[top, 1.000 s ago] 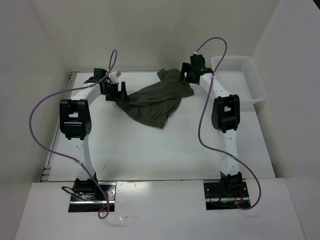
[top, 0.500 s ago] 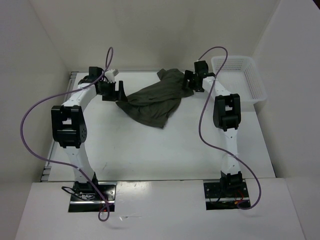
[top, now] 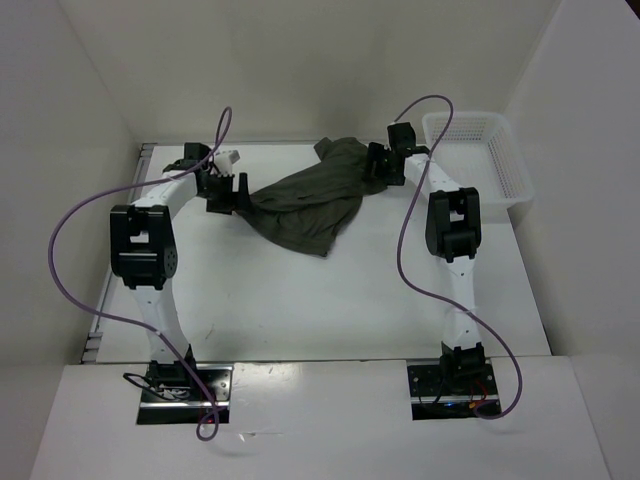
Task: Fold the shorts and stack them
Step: Flatten the shorts out
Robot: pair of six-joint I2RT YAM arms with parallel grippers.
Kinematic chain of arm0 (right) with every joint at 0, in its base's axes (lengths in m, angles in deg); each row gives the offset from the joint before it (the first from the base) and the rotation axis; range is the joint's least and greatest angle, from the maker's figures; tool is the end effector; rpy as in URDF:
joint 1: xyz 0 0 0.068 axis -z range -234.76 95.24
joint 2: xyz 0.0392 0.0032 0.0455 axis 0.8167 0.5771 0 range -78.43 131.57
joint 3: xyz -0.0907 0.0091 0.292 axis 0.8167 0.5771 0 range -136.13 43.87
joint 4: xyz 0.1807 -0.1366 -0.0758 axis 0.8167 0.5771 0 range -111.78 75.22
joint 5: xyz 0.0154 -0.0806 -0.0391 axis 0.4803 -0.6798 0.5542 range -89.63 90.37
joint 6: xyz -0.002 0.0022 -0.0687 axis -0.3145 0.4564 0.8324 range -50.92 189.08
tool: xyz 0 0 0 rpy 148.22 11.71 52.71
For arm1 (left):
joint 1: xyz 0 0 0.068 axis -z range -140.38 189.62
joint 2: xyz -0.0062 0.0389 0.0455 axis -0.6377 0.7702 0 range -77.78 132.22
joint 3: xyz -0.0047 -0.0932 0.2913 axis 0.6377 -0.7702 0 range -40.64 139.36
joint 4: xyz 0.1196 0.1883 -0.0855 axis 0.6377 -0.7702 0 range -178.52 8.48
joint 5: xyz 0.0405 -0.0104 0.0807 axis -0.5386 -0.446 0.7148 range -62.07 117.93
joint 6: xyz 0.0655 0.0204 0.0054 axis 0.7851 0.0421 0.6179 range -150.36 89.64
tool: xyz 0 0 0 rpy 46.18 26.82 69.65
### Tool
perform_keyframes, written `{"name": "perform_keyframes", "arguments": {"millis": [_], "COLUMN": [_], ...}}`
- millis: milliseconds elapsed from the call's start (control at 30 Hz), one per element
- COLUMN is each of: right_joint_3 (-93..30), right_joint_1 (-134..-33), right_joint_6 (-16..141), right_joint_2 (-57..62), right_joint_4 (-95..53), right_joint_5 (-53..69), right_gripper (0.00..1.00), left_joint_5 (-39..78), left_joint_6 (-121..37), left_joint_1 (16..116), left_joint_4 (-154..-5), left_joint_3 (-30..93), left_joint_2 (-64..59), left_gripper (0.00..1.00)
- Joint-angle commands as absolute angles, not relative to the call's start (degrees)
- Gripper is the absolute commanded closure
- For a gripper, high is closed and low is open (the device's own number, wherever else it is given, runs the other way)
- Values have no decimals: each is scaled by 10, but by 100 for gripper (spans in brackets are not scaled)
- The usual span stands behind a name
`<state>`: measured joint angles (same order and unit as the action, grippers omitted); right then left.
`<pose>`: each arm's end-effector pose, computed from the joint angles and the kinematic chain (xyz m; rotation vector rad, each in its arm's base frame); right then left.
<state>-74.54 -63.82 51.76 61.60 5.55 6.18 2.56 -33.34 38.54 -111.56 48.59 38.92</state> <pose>0.5527 0.0937 0.1820 0.1297 2.4433 0.3297 0.4446 -0.0154 0.2263 0.0759 2.5293 -0.5803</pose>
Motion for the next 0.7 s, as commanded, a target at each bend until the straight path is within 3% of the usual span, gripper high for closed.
{"name": "perform_keyframes", "arguments": {"millis": [0, 200, 300, 333, 433, 467, 533, 667], "right_joint_3": [-752, -758, -758, -758, -763, -763, -770, -855], "right_joint_1": [-639, -639, -644, -644, -644, -644, -644, -644], "right_joint_6": [514, 514, 519, 519, 519, 519, 525, 543], "right_joint_2": [618, 623, 623, 623, 623, 623, 623, 618], "right_joint_4": [51, 51, 46, 46, 46, 46, 46, 60], "right_joint_5": [75, 80, 85, 85, 75, 75, 75, 92], "right_gripper": [17, 20, 36, 52, 76, 88, 100, 100], "left_joint_5": [21, -33, -51, -51, -45, -45, -52, -57], "left_joint_6": [-330, -359, -378, -385, -385, -385, -368, -335], "left_joint_1": [382, 382, 382, 382, 382, 382, 382, 372], "left_joint_4": [-1110, -1092, -1081, -1081, -1074, -1069, -1069, -1064], "left_joint_3": [507, 545, 559, 565, 571, 587, 608, 686], "left_joint_2": [406, 444, 458, 463, 470, 476, 482, 487], "left_gripper": [13, 21, 40, 54, 73, 85, 97, 100]}}
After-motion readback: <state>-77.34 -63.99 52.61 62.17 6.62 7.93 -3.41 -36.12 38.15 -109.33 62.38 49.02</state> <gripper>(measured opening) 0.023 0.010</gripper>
